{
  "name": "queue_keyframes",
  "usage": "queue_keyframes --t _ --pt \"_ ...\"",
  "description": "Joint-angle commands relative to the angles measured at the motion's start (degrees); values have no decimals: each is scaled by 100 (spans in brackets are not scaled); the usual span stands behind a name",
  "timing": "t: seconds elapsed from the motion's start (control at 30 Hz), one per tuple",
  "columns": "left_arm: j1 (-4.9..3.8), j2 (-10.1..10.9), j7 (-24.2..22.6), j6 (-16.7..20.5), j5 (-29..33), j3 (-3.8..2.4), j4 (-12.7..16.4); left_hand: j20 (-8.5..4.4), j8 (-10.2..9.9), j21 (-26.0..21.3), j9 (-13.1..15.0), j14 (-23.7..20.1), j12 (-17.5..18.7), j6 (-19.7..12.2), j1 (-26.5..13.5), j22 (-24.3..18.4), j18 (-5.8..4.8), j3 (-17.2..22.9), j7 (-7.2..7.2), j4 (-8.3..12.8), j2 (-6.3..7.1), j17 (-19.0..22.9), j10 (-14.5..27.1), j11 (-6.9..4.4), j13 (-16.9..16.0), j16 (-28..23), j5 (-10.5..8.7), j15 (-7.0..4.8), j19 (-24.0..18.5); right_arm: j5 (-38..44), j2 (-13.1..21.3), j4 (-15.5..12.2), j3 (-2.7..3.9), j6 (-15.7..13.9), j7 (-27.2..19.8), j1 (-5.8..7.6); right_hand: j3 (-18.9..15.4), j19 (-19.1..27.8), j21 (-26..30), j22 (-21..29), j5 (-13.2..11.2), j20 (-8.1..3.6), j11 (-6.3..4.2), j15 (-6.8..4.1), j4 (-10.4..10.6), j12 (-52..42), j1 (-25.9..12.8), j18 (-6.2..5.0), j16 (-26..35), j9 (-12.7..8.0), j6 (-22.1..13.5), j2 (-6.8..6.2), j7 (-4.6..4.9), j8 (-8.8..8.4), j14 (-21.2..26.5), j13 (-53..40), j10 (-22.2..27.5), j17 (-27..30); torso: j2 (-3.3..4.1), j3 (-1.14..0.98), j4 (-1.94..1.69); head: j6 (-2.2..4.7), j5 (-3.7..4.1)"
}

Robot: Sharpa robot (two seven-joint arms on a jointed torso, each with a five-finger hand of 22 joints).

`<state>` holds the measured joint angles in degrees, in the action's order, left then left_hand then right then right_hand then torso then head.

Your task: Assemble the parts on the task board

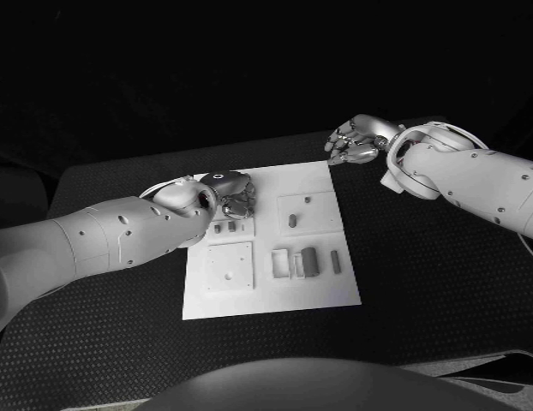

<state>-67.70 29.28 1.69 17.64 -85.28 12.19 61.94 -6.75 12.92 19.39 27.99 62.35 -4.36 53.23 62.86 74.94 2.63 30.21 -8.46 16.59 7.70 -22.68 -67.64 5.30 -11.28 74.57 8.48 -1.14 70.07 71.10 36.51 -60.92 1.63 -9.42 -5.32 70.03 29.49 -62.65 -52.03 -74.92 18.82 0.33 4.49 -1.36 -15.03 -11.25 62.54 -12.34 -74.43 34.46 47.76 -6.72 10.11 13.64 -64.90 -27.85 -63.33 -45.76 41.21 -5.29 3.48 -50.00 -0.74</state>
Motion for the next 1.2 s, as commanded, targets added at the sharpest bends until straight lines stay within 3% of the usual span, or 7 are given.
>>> queue_keyframes --t 0.03,0.57,1.2 --pt "61 -14 114 -421 -95 43 -33 -1 30 34 1 38 -22 55 35 128 337 -51 -15 3 32 -7 -31 -1 -13 44 27 -3 46 -2 -3 -11 2 55 -56 -2 -1 -6 10 -103 35 -45 61 9 31 21 -40 -266 -34 9 -48 16 78 17 42 -9 -92 6 1 -3 2 0 0" --pt "114 -58 -34 -416 -87 43 -48 -27 99 104 -7 82 -21 157 348 129 330 41 -30 9 -160 -21 -101 -24 -66 106 -4 -26 73 -2 -1 -20 2 57 -55 -2 -1 -6 10 -103 35 -45 60 9 31 21 -41 -266 -35 10 -47 17 78 17 42 -10 -92 6 0 -8 4 0 28" --pt "123 -49 -225 -448 -30 44 21 -30 172 149 -6 124 19 271 491 126 328 83 19 13 -193 -1 -107 -22 -66 103 -53 -26 77 -2 0 -20 2 63 -49 -3 -1 -6 10 -103 36 -45 60 8 30 22 -40 -266 -35 10 -47 18 77 18 42 -11 -92 7 -1 -7 4 0 45"
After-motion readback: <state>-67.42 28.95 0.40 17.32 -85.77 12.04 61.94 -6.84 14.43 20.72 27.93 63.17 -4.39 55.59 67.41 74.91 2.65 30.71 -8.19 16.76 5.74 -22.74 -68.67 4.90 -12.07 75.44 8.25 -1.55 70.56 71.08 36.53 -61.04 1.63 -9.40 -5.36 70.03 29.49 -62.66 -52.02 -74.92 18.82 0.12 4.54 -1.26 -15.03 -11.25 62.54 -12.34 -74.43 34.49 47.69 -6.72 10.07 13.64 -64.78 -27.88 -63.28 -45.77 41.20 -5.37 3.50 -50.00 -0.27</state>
